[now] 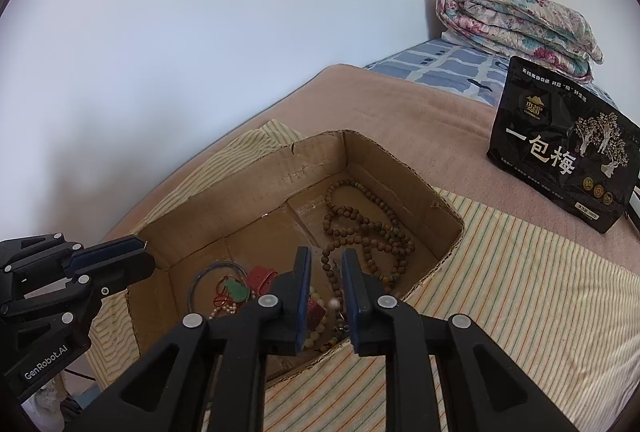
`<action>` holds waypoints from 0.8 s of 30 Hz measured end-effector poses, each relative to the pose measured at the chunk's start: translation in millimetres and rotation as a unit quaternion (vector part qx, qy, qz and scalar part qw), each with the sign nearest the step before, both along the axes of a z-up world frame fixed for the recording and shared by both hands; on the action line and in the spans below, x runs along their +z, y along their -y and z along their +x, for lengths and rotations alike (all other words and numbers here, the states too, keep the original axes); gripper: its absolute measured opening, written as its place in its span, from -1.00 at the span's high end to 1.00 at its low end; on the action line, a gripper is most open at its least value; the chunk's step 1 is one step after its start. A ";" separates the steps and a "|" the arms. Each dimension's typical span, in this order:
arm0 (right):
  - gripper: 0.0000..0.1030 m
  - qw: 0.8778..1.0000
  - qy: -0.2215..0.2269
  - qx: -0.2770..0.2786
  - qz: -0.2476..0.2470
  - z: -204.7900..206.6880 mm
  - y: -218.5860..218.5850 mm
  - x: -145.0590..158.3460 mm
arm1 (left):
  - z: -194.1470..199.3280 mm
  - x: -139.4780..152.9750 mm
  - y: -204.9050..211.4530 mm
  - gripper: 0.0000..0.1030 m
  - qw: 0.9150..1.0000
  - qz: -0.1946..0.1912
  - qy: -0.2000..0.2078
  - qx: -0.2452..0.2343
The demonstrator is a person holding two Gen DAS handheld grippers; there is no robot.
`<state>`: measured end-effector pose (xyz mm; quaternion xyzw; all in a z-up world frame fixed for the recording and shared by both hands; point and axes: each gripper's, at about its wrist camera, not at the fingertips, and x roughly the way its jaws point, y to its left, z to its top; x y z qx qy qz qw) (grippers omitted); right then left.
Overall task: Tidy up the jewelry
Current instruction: 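Carry both pearl earrings into the cardboard box and open both tools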
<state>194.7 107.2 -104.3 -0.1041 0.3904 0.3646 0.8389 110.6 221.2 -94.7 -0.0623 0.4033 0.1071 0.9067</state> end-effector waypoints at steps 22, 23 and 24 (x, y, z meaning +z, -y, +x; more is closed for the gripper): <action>-0.70 0.999 0.031 -0.036 0.018 -3.4 12.3 19.0 | -6.2 8.6 2.3 0.12 1.000 0.007 0.012 0.009; -0.73 0.999 0.032 -0.038 0.018 -3.6 13.1 20.5 | -7.2 9.9 3.6 0.10 1.000 0.009 0.014 0.008; -0.75 0.998 0.034 -0.040 0.017 -3.9 13.8 22.0 | -8.5 11.3 5.1 0.02 1.000 0.011 0.018 0.005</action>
